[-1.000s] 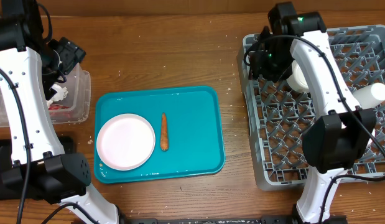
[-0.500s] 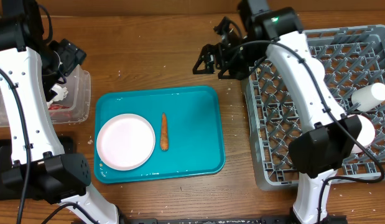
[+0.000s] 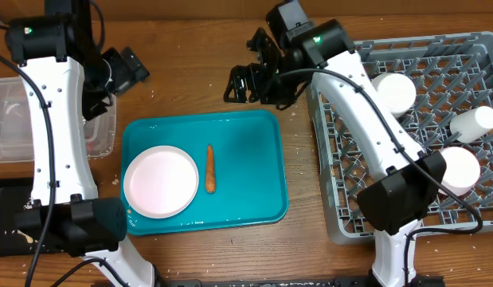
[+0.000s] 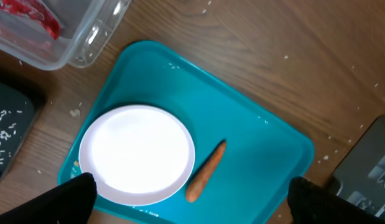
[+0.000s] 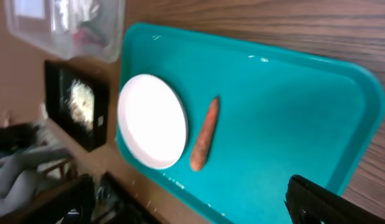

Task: Sort waste into correct bins and load items into the dishwasher
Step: 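Move the left gripper to the carrot on the tray and grasp it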

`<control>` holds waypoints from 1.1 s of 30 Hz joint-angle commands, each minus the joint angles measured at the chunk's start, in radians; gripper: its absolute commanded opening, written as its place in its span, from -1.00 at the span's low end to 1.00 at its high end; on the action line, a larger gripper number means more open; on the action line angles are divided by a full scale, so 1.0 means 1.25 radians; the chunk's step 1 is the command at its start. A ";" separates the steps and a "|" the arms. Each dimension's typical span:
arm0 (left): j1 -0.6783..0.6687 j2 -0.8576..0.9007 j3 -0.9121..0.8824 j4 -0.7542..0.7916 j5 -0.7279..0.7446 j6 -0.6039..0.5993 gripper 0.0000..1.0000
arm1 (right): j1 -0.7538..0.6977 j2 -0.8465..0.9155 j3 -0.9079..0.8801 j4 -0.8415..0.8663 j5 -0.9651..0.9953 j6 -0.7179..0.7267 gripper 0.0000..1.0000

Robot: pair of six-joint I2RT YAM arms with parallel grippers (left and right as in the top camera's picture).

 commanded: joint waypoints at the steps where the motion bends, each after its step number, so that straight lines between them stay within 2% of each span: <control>1: -0.060 0.001 -0.011 -0.023 0.050 0.112 0.56 | -0.033 -0.017 0.002 -0.002 0.103 0.072 1.00; 3: -0.089 0.001 -0.015 -0.052 0.050 0.134 0.58 | -0.057 -0.017 0.002 -0.010 0.127 0.072 1.00; 4: -0.115 0.001 -0.027 -0.052 0.071 0.183 0.61 | -0.085 -0.017 0.002 -0.017 0.130 0.072 1.00; 6: -0.159 0.001 -0.054 -0.052 0.099 0.216 0.87 | -0.125 -0.018 0.002 -0.028 0.125 0.073 1.00; 8: -0.194 0.001 -0.095 -0.052 0.092 0.228 1.00 | -0.170 -0.018 0.002 -0.041 0.102 0.076 1.00; 12: -0.255 0.001 -0.225 -0.052 0.083 0.229 1.00 | -0.255 -0.019 0.003 -0.060 0.015 0.079 1.00; 16: -0.279 0.001 -0.345 -0.017 0.087 0.229 0.98 | -0.305 -0.019 0.003 -0.059 -0.009 0.082 1.00; 19: -0.301 0.001 -0.417 0.052 0.099 0.229 0.95 | -0.336 -0.019 0.003 -0.056 -0.015 0.084 1.00; 21: -0.353 0.001 -0.484 0.155 0.104 0.228 0.93 | -0.348 -0.019 0.003 -0.057 -0.015 0.084 1.00; 23: -0.406 0.001 -0.551 0.258 0.062 0.176 0.89 | -0.348 -0.019 0.003 -0.067 -0.015 0.084 1.00; 25: -0.428 0.001 -0.596 0.311 0.025 0.140 0.87 | -0.348 -0.019 0.003 -0.078 -0.014 0.084 1.00; 30: -0.432 0.001 -0.665 0.371 0.011 0.089 0.82 | -0.348 -0.019 0.003 -0.083 -0.014 0.081 1.00; 33: -0.425 0.001 -0.669 0.392 -0.058 0.089 0.83 | -0.348 -0.018 0.003 -0.082 -0.014 0.080 1.00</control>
